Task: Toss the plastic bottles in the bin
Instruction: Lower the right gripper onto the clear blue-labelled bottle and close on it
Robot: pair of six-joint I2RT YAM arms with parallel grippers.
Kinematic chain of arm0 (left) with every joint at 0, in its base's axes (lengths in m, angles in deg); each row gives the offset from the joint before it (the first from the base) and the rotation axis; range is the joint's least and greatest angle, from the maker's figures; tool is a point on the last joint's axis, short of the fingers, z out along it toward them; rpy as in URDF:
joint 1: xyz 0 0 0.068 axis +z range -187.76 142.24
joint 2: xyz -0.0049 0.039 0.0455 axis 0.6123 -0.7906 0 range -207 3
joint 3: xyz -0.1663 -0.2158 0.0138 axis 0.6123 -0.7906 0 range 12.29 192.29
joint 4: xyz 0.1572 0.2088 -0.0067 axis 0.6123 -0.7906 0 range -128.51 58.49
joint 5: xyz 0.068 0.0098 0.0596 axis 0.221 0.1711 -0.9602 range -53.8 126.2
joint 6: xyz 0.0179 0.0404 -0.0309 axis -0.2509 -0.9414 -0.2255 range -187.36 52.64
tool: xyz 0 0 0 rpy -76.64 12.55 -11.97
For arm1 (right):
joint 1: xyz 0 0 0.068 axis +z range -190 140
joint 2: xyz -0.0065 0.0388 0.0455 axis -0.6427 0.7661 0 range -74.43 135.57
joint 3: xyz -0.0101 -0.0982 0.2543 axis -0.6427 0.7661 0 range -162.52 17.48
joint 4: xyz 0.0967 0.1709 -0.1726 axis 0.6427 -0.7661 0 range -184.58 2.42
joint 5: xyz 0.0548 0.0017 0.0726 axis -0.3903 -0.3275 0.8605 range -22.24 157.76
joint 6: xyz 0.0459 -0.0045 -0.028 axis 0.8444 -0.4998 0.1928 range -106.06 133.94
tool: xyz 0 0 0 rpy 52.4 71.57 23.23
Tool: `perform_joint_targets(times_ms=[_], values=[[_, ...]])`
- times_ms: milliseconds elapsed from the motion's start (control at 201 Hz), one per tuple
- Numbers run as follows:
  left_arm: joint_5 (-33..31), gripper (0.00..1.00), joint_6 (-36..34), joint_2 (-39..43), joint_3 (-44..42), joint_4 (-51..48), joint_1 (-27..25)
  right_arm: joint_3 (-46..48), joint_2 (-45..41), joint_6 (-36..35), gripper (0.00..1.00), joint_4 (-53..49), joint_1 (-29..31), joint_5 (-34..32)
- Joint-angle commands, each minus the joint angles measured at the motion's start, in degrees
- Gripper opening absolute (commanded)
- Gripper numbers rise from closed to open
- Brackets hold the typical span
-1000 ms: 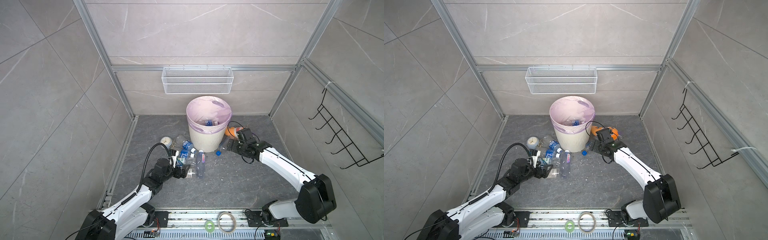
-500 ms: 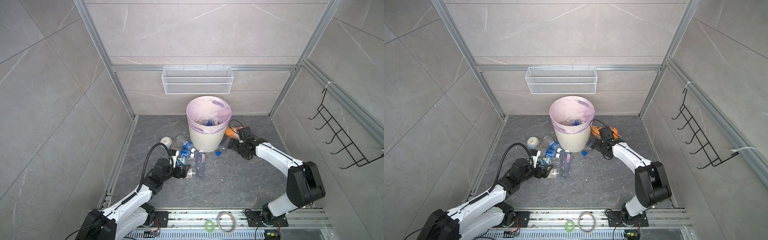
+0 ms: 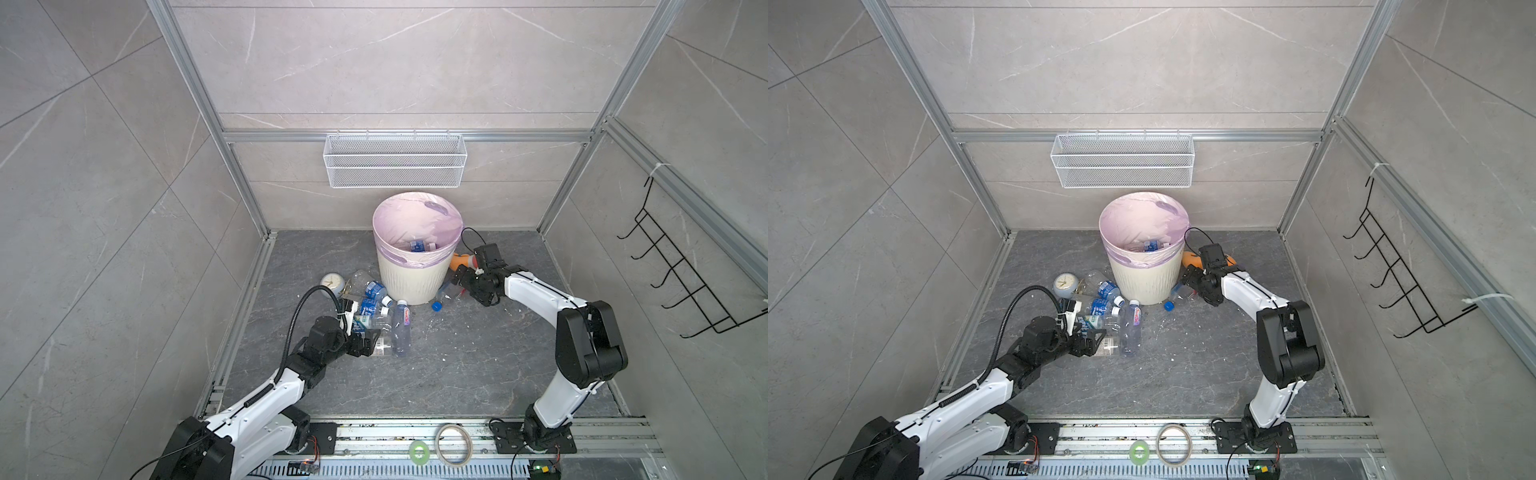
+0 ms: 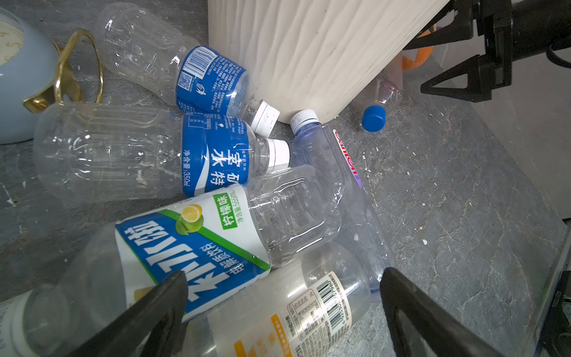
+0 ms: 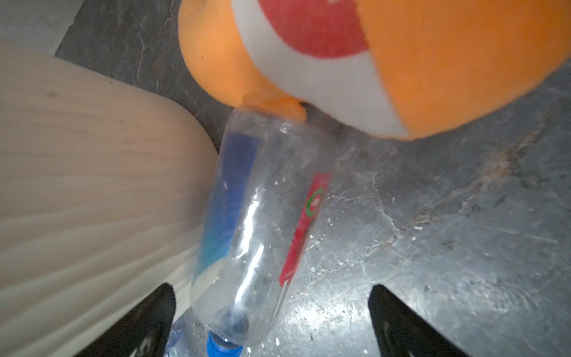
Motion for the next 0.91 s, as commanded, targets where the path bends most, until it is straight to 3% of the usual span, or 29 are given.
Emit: perform_joint_targets(times_ms=[0, 368, 906], values=[[0.72, 0.99, -1.86, -0.04, 2.33, 1.74, -0.09, -2.58, 2.44, 0.98, 0.99, -0.29, -0.24, 0.61], [0.68, 0.99, -1.99, -0.17, 2.46, 1.67, -0.10, -6.40, 7.44, -0.63, 0.99, -1.98, -0.27, 1.18], [0.83, 0.99, -1.85, -0.40, 2.53, 1.80, -0.10, -2.65, 5.54, -6.19, 0.99, -5.55, -0.30, -3.99]])
